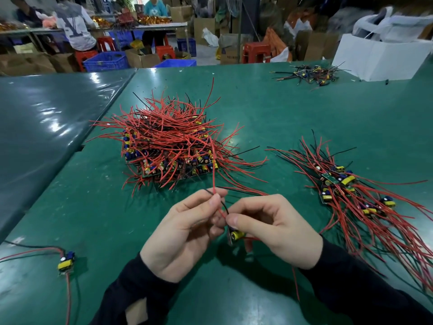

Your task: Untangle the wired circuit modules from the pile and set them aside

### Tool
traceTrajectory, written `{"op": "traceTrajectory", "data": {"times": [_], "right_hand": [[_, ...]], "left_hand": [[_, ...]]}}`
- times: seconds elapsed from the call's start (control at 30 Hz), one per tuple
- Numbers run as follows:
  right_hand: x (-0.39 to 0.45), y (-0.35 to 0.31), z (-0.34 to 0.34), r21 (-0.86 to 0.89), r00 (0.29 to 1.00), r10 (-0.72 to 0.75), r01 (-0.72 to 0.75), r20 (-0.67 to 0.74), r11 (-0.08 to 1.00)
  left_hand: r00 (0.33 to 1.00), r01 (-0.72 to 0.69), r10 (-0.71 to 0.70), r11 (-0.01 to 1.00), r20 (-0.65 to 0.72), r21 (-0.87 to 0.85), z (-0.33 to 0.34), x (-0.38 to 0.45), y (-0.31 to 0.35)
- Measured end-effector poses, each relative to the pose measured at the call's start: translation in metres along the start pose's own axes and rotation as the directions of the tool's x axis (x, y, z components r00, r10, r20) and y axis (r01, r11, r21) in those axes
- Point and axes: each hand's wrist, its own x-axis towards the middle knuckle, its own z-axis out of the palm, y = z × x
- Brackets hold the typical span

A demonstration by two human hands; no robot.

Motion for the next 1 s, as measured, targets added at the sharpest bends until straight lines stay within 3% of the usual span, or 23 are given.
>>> {"op": "traceTrajectory", "data": {"times": [0.07, 0.17, 0.27, 0.37, 0.5, 0.6, 0.63, 0.67, 0.73, 0.8, 0.9, 1.0], "right_hand": [[-0.001, 0.0, 0.002, 0.023, 1.0, -0.009, 0.009, 0.019, 1.0], [-0.003, 0.002, 0.006, 0.023, 0.999, 0.024, -0.025, 0.025, 0.999], [-0.003, 0.01, 0.006, -0.193, 0.994, 0.02, -0.041, -0.11, 0.98], [-0.004, 0.016, 0.004, -0.445, 0.975, -0.1, 0.0, -0.2, 0.896], [-0.003, 0.017, 0.006, -0.582, 0.977, -0.165, 0.057, -0.134, 0.812], [-0.004, 0.022, 0.009, -0.797, 0.975, -0.207, 0.062, -0.08, 0.601], [-0.004, 0.021, 0.01, -0.809, 0.975, -0.214, 0.073, -0.067, 0.583], [-0.005, 0.02, 0.011, -0.798, 0.973, -0.223, 0.091, -0.055, 0.595], [-0.005, 0.016, 0.012, -0.682, 0.973, -0.221, 0.113, -0.073, 0.723], [-0.004, 0.01, 0.013, -0.377, 0.99, -0.092, 0.046, -0.105, 0.925], [-0.005, 0.002, 0.013, 0.023, 0.997, 0.081, -0.082, 0.013, 0.996], [-0.005, -0.002, 0.012, 0.117, 0.986, 0.11, -0.124, 0.122, 0.985]], "left_hand": [[0.998, -0.059, 0.059, 0.998, -0.005, -0.008, -0.001, -0.001, 0.002], [0.978, -0.205, 0.208, 0.952, 0.009, 0.227, -0.001, 0.0, 0.003], [0.945, -0.272, 0.324, 0.837, -0.032, 0.474, -0.004, 0.004, -0.007], [0.951, -0.221, 0.305, 0.785, -0.051, 0.579, -0.005, 0.005, -0.016], [0.92, -0.259, 0.389, 0.688, -0.043, 0.678, -0.007, 0.005, -0.016], [0.887, -0.225, 0.459, 0.532, -0.055, 0.816, -0.012, 0.006, -0.018], [0.89, -0.207, 0.451, 0.524, -0.062, 0.826, -0.011, 0.006, -0.018], [0.907, -0.192, 0.412, 0.588, -0.087, 0.786, -0.009, 0.005, -0.017], [0.961, -0.139, 0.244, 0.836, -0.133, 0.531, -0.005, 0.003, -0.01], [0.992, -0.051, 0.076, 0.972, -0.102, 0.231, -0.005, 0.002, -0.002], [0.999, 0.032, -0.032, 0.999, -0.006, -0.001, -0.01, 0.001, 0.01], [0.998, 0.055, -0.052, 0.995, 0.036, -0.08, -0.01, -0.002, 0.013]]}}
